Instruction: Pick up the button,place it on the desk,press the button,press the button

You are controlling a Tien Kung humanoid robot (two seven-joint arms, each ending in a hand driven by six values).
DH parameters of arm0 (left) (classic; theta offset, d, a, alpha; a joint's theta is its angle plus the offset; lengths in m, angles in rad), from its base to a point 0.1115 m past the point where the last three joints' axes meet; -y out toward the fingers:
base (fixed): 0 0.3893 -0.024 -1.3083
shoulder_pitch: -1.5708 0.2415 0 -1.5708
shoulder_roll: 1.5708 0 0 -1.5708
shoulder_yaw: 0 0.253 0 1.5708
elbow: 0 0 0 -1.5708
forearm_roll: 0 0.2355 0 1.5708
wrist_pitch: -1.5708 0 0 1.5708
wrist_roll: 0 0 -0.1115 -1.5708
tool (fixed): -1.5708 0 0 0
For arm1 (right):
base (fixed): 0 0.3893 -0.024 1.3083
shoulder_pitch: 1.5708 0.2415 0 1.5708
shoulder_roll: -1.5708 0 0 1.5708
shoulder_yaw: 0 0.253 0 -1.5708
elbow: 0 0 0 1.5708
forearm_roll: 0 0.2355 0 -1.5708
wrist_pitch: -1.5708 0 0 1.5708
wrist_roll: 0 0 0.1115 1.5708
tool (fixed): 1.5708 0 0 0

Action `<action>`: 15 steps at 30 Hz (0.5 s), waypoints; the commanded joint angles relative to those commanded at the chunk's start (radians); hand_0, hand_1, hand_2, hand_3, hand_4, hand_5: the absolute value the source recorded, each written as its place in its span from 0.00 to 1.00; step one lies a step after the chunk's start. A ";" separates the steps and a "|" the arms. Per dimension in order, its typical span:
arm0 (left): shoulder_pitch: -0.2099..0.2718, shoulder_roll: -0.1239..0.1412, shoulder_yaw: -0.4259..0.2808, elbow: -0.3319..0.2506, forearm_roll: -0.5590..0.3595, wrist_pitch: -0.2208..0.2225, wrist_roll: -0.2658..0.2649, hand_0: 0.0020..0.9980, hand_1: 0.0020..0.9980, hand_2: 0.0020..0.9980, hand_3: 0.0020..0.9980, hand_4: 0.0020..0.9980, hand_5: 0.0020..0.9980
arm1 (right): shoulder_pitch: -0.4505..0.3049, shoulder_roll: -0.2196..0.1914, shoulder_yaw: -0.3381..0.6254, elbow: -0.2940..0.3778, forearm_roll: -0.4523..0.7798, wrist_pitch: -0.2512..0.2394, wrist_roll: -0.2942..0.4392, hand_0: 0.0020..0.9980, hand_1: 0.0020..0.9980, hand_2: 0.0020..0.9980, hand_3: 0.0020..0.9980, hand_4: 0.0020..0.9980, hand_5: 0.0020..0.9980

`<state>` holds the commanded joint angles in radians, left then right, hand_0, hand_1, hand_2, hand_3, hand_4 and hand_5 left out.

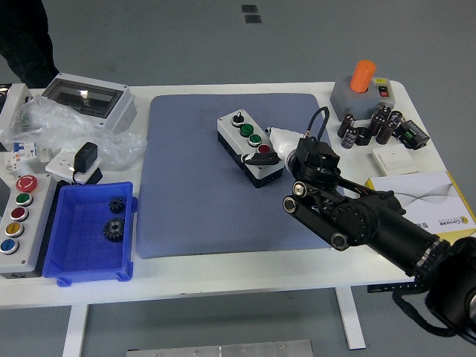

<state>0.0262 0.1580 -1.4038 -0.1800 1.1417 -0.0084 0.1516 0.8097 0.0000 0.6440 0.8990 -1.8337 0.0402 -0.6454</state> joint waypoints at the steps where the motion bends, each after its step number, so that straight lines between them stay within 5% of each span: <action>1: 0.000 0.000 0.001 0.000 0.001 0.002 0.011 0.65 0.57 0.56 0.57 0.54 0.12 | 0.001 0.000 -0.005 0.002 0.000 -0.003 0.000 0.62 0.80 1.00 1.00 1.00 0.82; 10: -0.001 0.000 0.003 0.000 0.003 0.010 0.019 0.65 0.58 0.56 0.57 0.53 0.12 | 0.009 0.000 -0.045 -0.014 -0.004 -0.044 0.000 0.62 0.77 1.00 1.00 1.00 0.79; 11: -0.001 0.000 0.002 0.000 0.003 0.010 0.018 0.65 0.58 0.56 0.58 0.53 0.11 | 0.010 0.000 -0.051 -0.017 -0.005 -0.048 0.000 0.58 0.72 0.91 1.00 0.97 0.64; 15: -0.002 0.000 0.002 0.000 0.004 0.008 0.016 0.65 0.58 0.56 0.58 0.53 0.11 | 0.012 0.000 -0.074 -0.022 -0.009 -0.062 0.000 0.58 0.72 0.91 1.00 0.97 0.64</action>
<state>0.0245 0.1585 -1.4014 -0.1800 1.1462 -0.0007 0.1676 0.8217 0.0000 0.5700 0.8766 -1.8423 -0.0214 -0.6454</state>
